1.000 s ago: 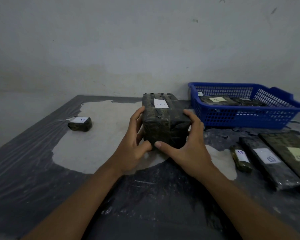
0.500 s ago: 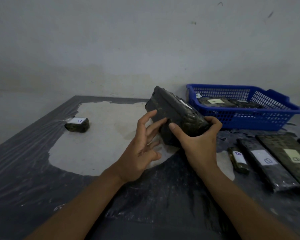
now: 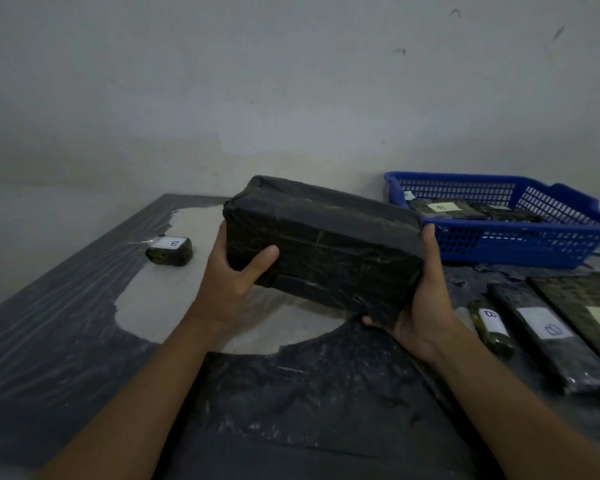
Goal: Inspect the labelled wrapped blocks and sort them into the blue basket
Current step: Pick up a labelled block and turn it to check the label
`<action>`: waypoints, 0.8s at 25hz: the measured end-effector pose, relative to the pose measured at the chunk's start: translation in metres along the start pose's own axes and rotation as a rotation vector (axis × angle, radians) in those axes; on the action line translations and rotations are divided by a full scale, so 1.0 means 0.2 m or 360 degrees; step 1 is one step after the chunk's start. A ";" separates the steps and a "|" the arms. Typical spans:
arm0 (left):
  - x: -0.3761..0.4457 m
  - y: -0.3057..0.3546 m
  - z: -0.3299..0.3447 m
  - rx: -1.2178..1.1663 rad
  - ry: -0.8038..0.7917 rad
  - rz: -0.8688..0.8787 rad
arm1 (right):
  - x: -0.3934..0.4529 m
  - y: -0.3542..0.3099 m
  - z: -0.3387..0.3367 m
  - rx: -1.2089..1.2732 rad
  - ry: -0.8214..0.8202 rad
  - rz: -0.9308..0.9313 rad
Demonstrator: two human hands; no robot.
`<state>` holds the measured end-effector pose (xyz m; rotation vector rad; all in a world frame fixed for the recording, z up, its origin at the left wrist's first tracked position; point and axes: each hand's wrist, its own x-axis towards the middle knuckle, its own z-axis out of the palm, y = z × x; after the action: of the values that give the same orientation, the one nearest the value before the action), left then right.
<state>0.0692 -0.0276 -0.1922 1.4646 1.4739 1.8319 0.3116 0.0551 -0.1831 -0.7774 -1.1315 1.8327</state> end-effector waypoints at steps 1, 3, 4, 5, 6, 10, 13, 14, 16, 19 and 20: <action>0.00 0.00 0.01 0.0017 0.0002 -0.0015 | 0.00 0.00 0.01 0.0016 -0.0029 -0.0068; 0.00 0.01 0.05 0.0009 0.0059 -0.0059 | 0.02 0.01 0.00 0.0007 -0.0057 -0.0246; 0.00 0.01 0.06 -0.0018 0.0102 -0.0105 | 0.04 0.02 -0.01 -0.0036 -0.0083 -0.0311; 0.00 0.02 0.06 -0.0038 0.0134 -0.0162 | 0.04 0.02 -0.02 -0.0110 -0.0093 -0.0357; 0.00 0.01 0.05 -0.0048 0.0127 -0.0218 | 0.06 0.03 -0.03 -0.0190 -0.0067 -0.0403; 0.00 -0.02 0.02 -0.0019 -0.0089 -0.0337 | 0.10 0.04 -0.07 -0.0328 0.0054 -0.0466; 0.00 -0.03 0.02 0.0145 -0.0101 -0.0327 | 0.10 0.04 -0.08 -0.0362 0.0071 -0.0445; 0.00 -0.03 0.02 0.0168 -0.0099 -0.0328 | 0.11 0.04 -0.08 -0.0389 0.0094 -0.0449; 0.00 -0.03 0.03 0.0168 -0.0068 -0.0352 | 0.10 0.04 -0.07 -0.0443 0.0133 -0.0511; 0.00 -0.02 0.04 0.0141 -0.0069 -0.0381 | 0.07 0.02 -0.06 -0.0686 0.0164 -0.0696; -0.01 -0.02 0.04 0.0157 -0.0097 -0.0360 | 0.06 0.01 -0.07 -0.0781 0.0146 -0.0736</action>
<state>0.0753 -0.0239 -0.1963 1.3234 1.6459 1.5881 0.3162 0.0707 -0.1921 -0.7778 -1.5744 1.1393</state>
